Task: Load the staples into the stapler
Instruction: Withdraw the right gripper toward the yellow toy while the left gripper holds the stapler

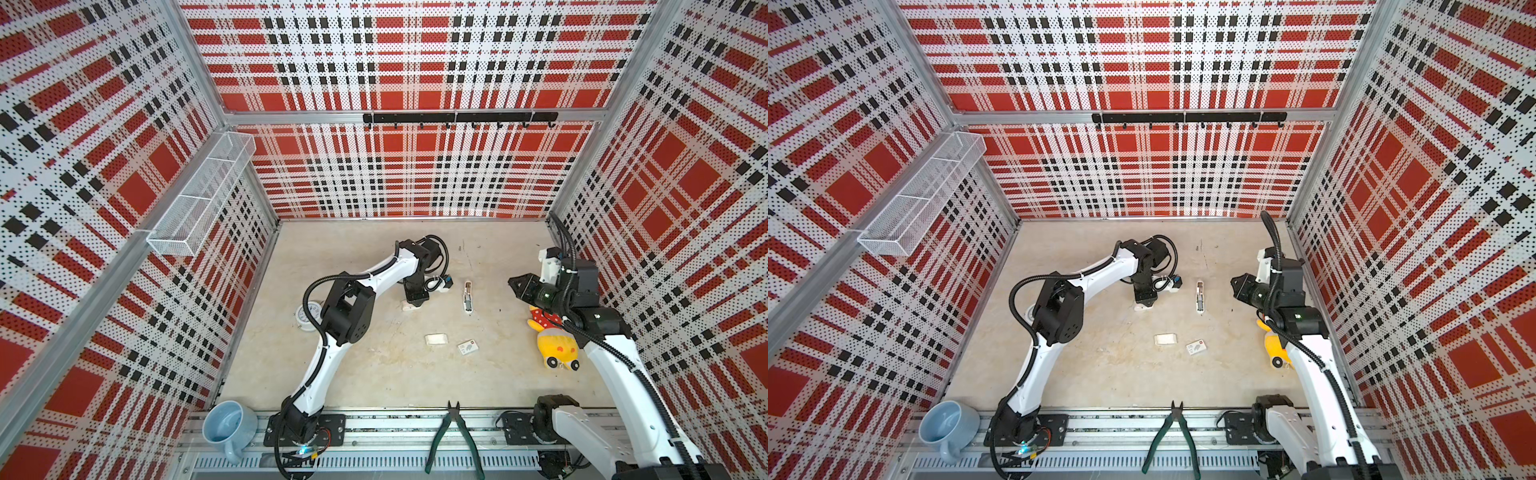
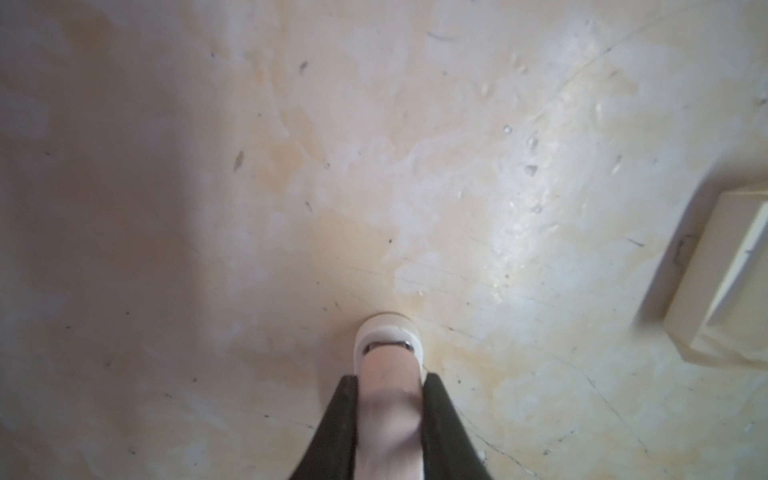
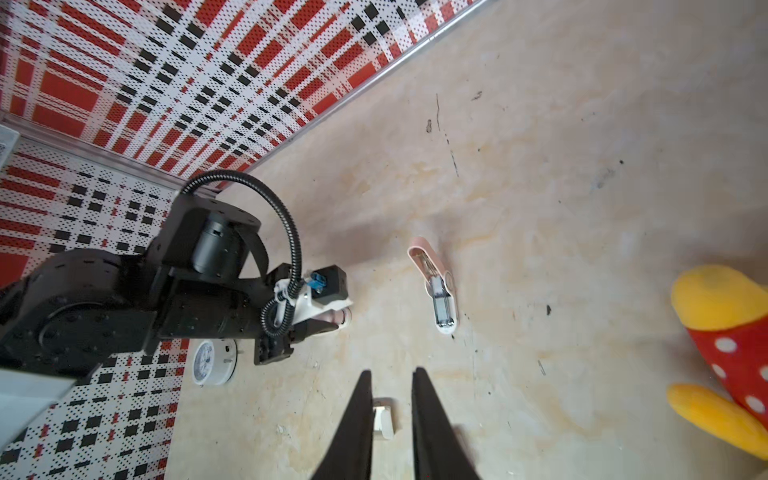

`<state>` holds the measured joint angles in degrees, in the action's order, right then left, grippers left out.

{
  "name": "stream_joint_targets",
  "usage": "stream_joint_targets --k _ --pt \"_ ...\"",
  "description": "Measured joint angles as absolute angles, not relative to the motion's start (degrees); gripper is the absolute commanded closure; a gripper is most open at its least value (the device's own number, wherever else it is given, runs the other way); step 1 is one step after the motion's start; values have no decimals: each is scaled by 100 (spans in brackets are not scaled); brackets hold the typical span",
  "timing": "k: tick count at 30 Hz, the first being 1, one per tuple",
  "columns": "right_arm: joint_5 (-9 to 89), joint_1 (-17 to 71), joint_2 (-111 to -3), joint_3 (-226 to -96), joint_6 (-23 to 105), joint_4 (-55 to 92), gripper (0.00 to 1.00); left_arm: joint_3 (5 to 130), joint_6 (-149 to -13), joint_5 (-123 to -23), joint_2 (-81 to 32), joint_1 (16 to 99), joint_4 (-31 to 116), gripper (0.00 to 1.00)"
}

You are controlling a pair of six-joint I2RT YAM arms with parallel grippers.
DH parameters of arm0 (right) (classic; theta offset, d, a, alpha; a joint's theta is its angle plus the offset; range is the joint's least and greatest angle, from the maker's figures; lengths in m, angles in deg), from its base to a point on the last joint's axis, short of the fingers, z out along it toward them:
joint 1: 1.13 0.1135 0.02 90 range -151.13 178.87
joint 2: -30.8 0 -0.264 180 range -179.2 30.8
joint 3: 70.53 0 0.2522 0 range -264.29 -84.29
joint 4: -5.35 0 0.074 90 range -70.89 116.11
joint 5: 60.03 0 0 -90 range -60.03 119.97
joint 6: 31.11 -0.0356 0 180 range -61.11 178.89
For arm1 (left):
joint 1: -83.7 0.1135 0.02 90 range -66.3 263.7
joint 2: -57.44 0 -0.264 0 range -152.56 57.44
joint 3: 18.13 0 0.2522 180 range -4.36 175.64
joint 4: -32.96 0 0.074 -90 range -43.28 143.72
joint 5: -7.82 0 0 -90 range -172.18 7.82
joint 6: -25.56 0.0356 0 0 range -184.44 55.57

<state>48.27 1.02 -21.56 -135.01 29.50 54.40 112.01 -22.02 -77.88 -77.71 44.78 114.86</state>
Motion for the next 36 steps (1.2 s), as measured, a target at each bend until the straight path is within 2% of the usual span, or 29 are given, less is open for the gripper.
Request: stream_joint_targets --k 13,19,36 --pt "4749 102 -1994 -13420 2950 5661 79 10952 -2314 -7747 -7587 4480 11316 80" --pt "4746 102 -2008 -13418 2950 5658 79 10723 -2331 -7707 -7443 4504 11156 77" --pt "4757 102 -2235 -13223 2955 5536 72 10115 -2401 -7635 -7089 4627 11110 62"
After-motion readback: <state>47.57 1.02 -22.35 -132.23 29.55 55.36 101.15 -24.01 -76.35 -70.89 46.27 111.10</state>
